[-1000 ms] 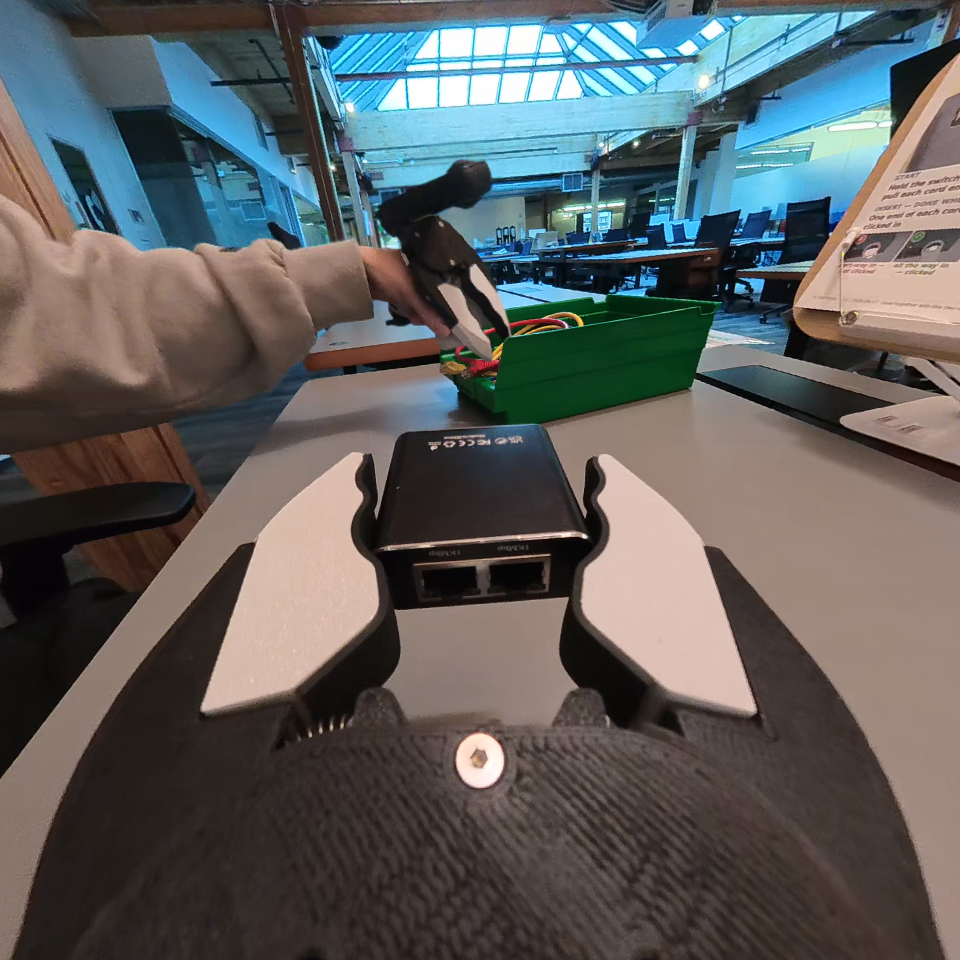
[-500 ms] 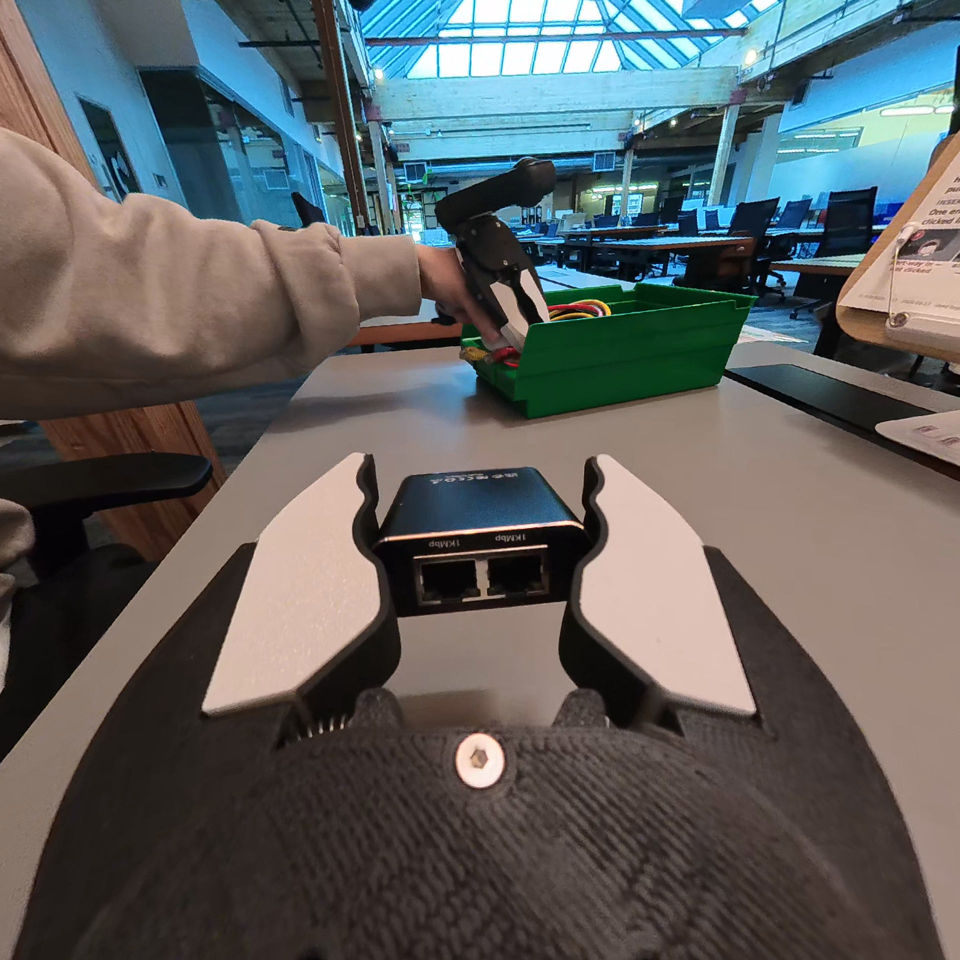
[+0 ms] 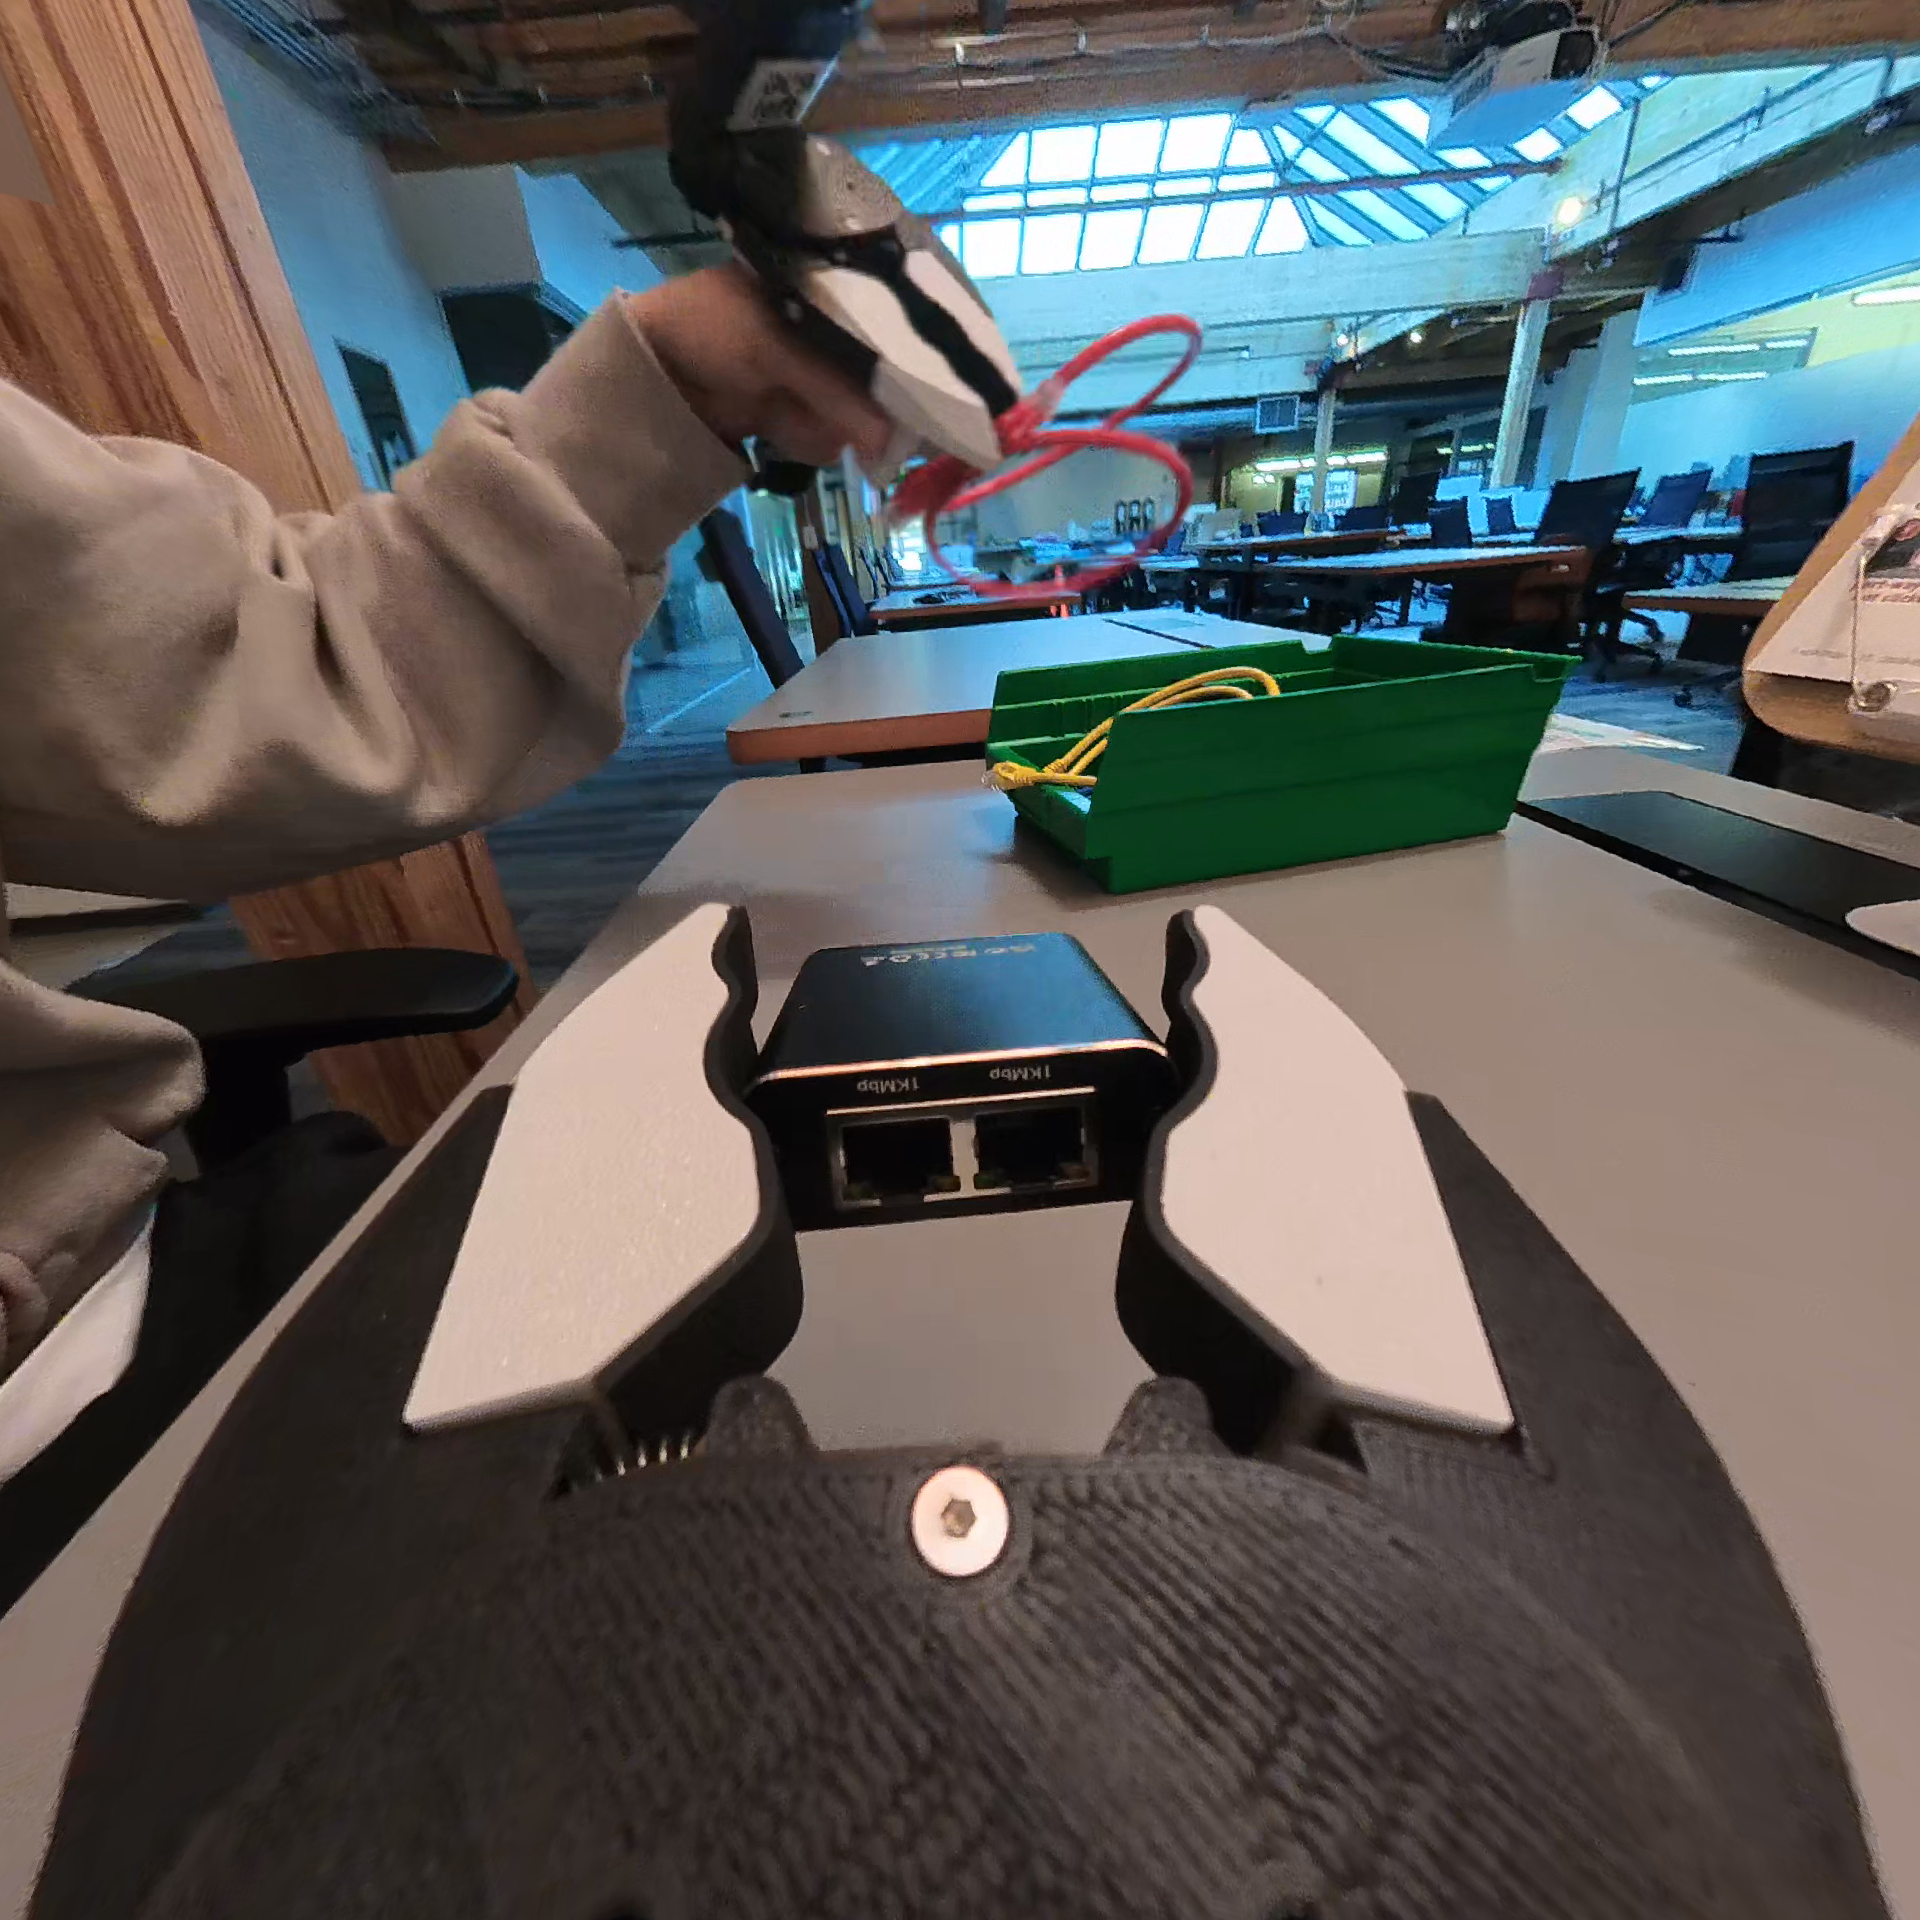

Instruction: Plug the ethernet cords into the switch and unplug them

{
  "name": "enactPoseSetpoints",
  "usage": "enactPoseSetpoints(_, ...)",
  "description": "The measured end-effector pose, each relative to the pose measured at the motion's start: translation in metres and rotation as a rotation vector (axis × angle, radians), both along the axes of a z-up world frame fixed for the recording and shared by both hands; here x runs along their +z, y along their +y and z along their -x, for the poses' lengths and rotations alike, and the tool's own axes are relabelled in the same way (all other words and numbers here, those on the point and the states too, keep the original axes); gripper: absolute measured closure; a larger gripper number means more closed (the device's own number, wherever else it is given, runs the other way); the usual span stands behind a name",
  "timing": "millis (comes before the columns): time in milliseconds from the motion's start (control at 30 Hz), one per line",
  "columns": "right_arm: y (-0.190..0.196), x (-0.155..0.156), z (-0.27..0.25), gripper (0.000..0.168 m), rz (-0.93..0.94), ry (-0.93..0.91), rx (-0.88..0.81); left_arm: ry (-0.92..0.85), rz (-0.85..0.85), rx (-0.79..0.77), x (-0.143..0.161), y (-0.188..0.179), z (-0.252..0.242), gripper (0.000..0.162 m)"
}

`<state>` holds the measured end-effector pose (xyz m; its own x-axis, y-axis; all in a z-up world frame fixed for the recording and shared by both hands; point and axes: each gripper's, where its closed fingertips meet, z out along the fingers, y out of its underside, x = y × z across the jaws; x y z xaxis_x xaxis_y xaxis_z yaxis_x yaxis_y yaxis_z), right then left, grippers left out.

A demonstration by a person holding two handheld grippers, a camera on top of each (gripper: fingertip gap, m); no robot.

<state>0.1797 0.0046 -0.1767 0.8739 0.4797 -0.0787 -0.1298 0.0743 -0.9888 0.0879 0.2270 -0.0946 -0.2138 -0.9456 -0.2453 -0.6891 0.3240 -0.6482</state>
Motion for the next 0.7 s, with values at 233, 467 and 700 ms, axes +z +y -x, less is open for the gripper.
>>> enactPoseSetpoints(233, -0.014, 0.014, 0.002, 0.091, -0.11, 0.105, 0.086, 0.33, 0.257, -0.268, -0.136, -0.154, -0.008, 0.144)
enactPoseSetpoints(467, -0.019, 0.017, 0.004, 0.091, -0.139, 0.11, 0.096, 0.328, 0.469, -0.221, -0.165, -0.19, -0.033, 0.11)
enactPoseSetpoints(700, -0.011, 0.01, 0.026, 0.091, -0.107, 0.001, 0.137, 0.268, 1.276, -0.29, -0.106, -0.253, -0.047, 0.102)
